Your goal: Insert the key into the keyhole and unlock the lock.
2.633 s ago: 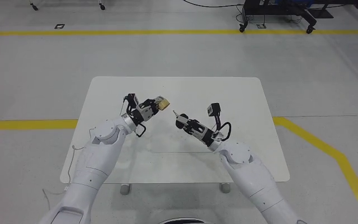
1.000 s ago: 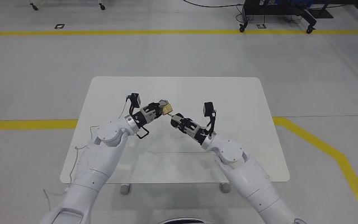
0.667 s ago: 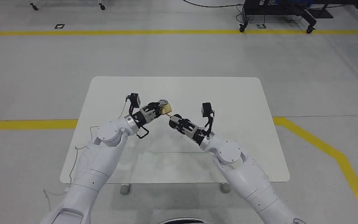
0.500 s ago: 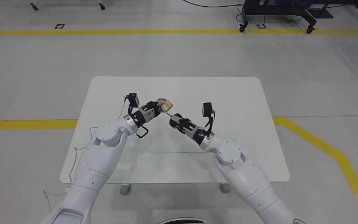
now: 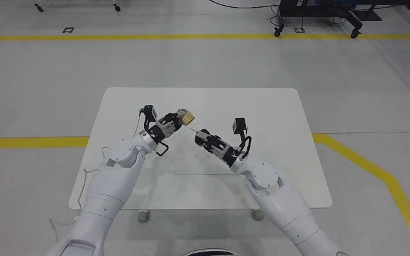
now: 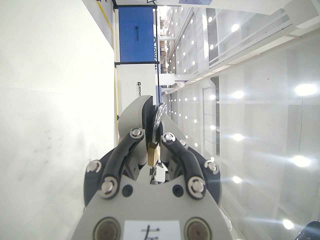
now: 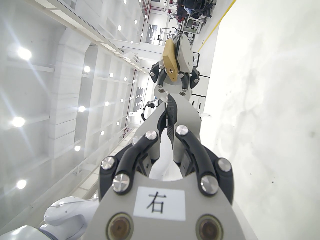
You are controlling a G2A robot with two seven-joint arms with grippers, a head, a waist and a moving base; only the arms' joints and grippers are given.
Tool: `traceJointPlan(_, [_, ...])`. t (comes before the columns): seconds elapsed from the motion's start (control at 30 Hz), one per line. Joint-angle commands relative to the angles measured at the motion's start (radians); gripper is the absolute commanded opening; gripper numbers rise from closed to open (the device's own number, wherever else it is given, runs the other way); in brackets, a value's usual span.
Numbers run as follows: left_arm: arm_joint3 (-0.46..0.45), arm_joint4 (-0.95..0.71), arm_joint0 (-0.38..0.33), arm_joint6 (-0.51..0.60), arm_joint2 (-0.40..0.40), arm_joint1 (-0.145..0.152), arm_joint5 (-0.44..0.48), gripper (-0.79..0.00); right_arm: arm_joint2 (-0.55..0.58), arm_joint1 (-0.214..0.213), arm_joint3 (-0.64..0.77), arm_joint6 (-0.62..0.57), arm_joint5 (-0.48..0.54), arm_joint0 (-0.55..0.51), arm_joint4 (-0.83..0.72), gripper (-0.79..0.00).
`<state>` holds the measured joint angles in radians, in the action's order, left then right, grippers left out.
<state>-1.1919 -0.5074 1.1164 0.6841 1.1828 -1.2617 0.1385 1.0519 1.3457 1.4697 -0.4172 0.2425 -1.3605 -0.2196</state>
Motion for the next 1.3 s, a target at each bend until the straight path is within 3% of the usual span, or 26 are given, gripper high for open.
traceJointPlan(0.0, [-0.008,-0.012,0.008,-0.019,0.004,-0.001,-0.003,-0.785,0.0,0.0,0.0,0.0,0.0,0.0,0.0,-0.785])
traceJointPlan(0.27, [-0.044,0.015,0.036,-0.11,0.019,-0.003,0.071,-0.785,-0.036,0.009,0.059,0.253,0.031,-0.046,0.199,-0.785])
traceJointPlan(0.47, [-0.038,0.01,0.04,-0.114,-0.007,-0.012,0.108,-0.785,-0.057,0.017,0.096,0.381,0.017,-0.068,0.305,-0.785])
traceJointPlan(1.27, [-0.034,0.066,0.03,-0.095,-0.02,-0.019,0.128,-0.785,-0.081,0.037,0.077,0.416,-0.032,-0.055,0.334,-0.785])
